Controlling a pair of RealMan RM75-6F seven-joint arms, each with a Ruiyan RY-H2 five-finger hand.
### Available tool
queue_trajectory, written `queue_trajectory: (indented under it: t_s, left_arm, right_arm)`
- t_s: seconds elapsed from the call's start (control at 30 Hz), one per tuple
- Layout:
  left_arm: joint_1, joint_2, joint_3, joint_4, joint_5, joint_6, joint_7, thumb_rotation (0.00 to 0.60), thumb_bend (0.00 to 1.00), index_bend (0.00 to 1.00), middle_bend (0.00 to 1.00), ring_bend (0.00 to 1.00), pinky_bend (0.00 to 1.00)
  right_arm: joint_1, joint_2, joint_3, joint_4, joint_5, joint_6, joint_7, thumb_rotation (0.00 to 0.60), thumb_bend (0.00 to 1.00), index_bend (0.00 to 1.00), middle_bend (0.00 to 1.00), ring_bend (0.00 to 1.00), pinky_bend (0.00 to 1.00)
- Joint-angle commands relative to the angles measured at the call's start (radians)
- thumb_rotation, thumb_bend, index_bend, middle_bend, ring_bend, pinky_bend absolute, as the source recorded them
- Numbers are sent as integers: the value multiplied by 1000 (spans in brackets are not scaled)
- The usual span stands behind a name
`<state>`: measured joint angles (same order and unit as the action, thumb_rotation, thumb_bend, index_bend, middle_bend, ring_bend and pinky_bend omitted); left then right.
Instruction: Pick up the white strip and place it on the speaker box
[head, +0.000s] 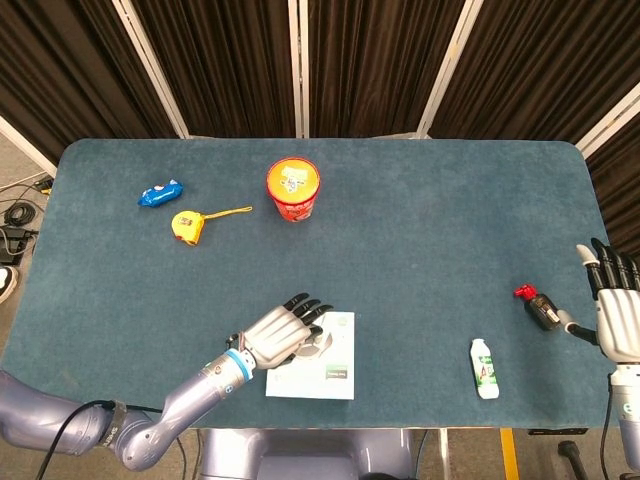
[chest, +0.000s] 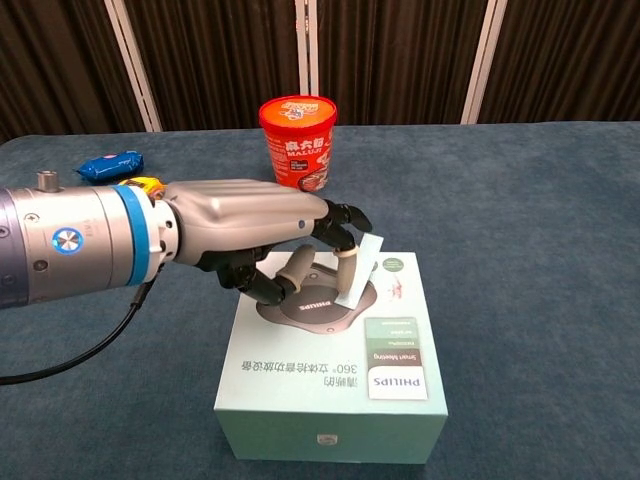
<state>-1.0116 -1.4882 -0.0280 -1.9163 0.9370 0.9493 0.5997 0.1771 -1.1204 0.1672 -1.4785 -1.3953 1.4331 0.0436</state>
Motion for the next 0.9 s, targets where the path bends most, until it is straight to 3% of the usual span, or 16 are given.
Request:
queue_trajectory:
  t_s: [0.03,0.23,0.33,0.37,0.43,0.47,0.5,0.57,0.6,0.67,0.73,0.9]
  left_arm:
    - [14,25,-18,-15,19,25,-22,600,984,359,0,0,0]
    - [60,122,-53,-44,57,96,-75,600,984,349,0,0,0]
    - [96,176,-58,-44,81,141,-99,600,961,267,0,0,0]
    - [113,194,-57,-41,91,164,-107,600,895,201,0,0,0]
    - [160,232,-51,-28,105,232,-119,600,649,73,0,0,0]
    - [176,242,-47,-25,111,251,-123,600,451,23,0,0,0]
    - [201,256,-41,-21,117,283,-128,600,262,1,0,0,0]
    - [244,279,-28,-14,126,332,-138,600,60,0,0,0,0]
    - [271,292,-19,-9,134,362,-143,600,7,0,0,0,0]
    - [327,315,6,5,154,419,-155,600,0,0,0,0,0]
    - [444,349,76,38,203,519,-214,600,0,0,0,0,0]
    - [564,358,144,111,294,575,-316,600,0,0,0,0,0]
  right_arm:
    - [0,1,1,0,1,0,2,600,116,40,0,0,0]
    - [0,2,0,-2,-1,0,3,600,115,39,0,0,0]
    - [-1,3,-1,-6,-1,-2,-1,600,115,39,0,0,0]
    - [-1,4,-2,-8,0,-4,-3,600,115,39,0,0,0]
    - [-1,6,-4,-13,3,-9,-9,600,102,37,0,0,0]
    - [-1,7,-5,-16,4,-11,-11,600,86,33,0,0,0]
    - [-1,9,-6,-20,6,-14,-16,600,64,27,0,0,0]
    - [-1,14,-7,-30,9,-18,-25,600,25,14,0,0,0]
    - [-1,17,-8,-36,10,-21,-30,600,7,7,0,0,0]
    - [-1,23,-9,-50,12,-24,-37,600,0,1,0,0,0]
    - [-3,30,-11,-69,8,-20,-46,600,0,0,0,0,0]
    - [-5,35,-12,-83,4,-14,-57,600,0,0,0,0,0]
